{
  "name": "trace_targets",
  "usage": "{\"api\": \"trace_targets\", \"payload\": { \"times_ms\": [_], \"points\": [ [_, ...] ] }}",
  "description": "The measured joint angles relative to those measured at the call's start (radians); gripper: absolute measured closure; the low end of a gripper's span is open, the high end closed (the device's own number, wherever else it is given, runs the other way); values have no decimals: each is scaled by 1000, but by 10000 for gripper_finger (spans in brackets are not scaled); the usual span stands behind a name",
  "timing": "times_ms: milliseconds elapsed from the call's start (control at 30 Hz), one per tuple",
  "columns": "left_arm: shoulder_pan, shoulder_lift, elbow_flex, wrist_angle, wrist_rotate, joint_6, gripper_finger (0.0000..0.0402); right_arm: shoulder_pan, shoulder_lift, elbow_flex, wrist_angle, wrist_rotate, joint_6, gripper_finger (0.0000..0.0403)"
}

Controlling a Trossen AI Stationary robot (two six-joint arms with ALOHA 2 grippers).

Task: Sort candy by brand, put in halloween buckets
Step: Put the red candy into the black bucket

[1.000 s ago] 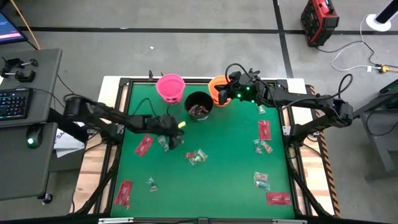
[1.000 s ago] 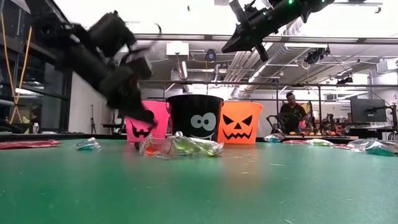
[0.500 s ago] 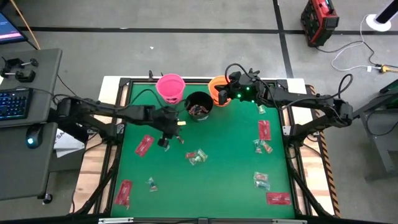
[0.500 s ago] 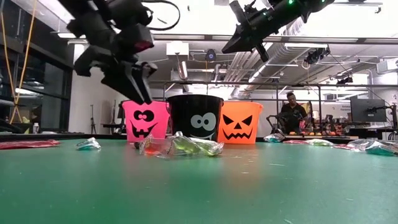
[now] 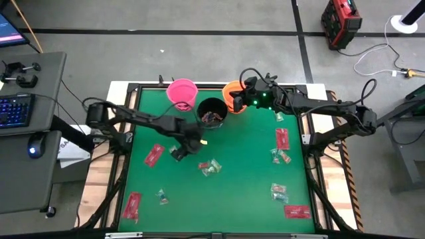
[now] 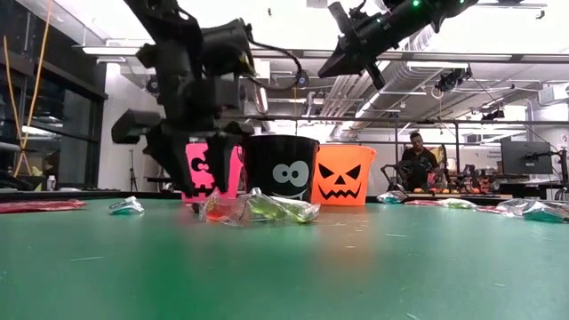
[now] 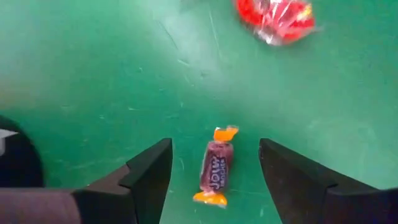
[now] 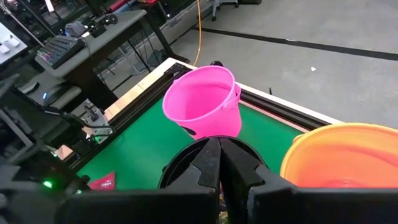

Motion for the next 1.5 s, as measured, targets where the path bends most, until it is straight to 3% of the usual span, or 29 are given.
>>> {"api": "trace_targets", "payload": {
  "times_ms": [367, 467, 567, 633, 1000, 1200, 1500],
  "points": [
    [4, 118, 9, -18, 20, 68, 187, 0, 0, 0, -31, -19, 0, 403],
    [5, 126, 9, -29, 29, 68, 239, 0, 0, 0, -34, -28, 0, 403],
    [8, 128, 8, -29, 40, 49, 337, 0, 0, 0, -38, -36, 0, 403],
    [20, 128, 8, -24, 51, 8, 377, 0, 0, 0, -38, -37, 1, 403],
    [83, 33, -6, 29, 47, -96, 400, 0, 0, 0, -38, -48, 1, 403],
    [124, -104, -4, 46, 101, -145, 400, 0, 0, 0, -38, -48, 1, 403],
    [187, -306, 0, 246, 136, -312, 400, 0, 0, 0, -34, -48, 1, 403]
  ]
}}
